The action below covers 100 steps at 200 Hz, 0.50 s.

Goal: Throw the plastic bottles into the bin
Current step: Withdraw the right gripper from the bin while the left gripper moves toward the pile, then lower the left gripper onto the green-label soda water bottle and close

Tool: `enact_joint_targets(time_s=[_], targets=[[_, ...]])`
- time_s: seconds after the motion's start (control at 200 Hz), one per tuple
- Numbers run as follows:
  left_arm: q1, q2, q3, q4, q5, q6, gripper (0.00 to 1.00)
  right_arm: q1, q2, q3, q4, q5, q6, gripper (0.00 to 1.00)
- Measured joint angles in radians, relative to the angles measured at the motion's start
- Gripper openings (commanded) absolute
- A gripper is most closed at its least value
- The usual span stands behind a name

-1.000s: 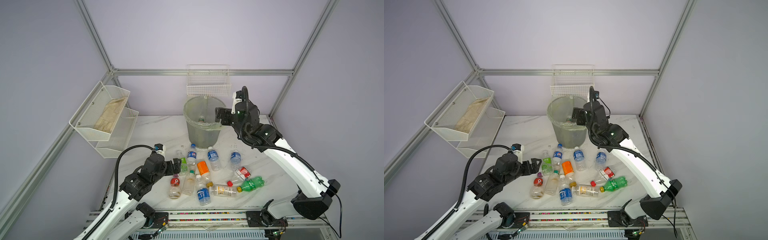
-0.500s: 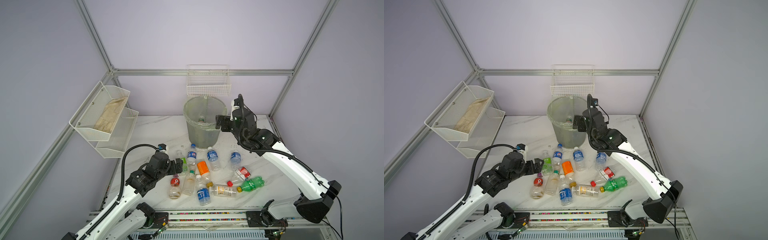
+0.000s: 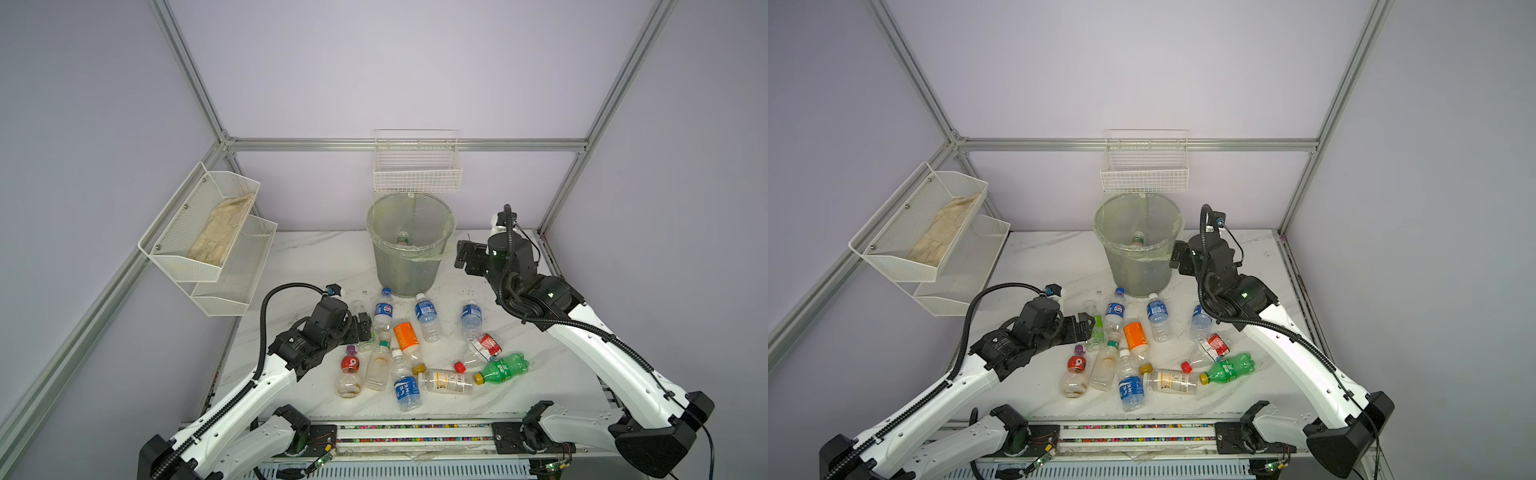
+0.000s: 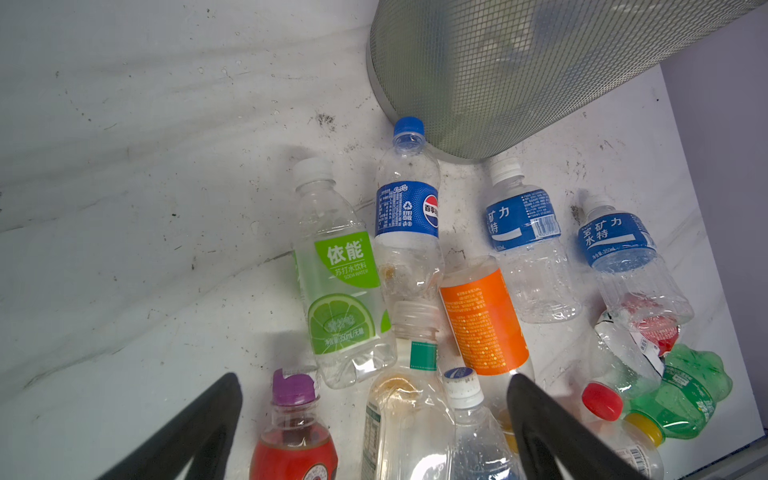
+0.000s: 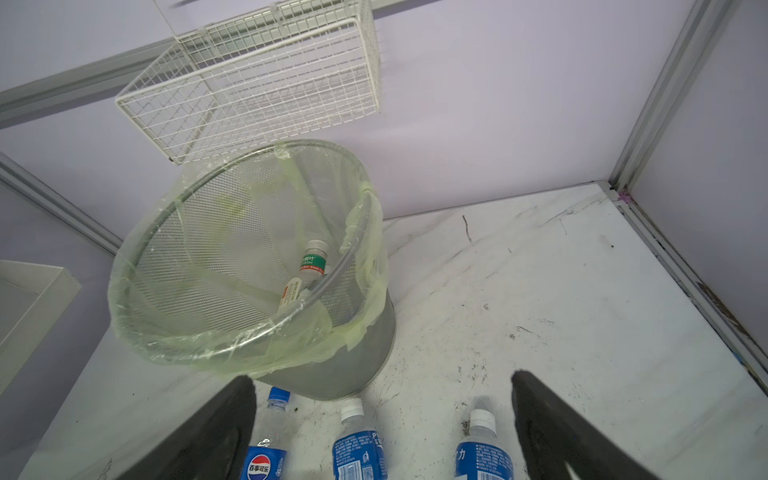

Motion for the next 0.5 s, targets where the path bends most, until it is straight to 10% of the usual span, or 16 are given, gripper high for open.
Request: enact_joint_targets(time_s=[0.5], targets=[[0.000,0.192,0.000,0.073,-0.022,0.000,0.95,-0.075,-0.115,-0.188,-0.024,-0.006,0.055,0.97]])
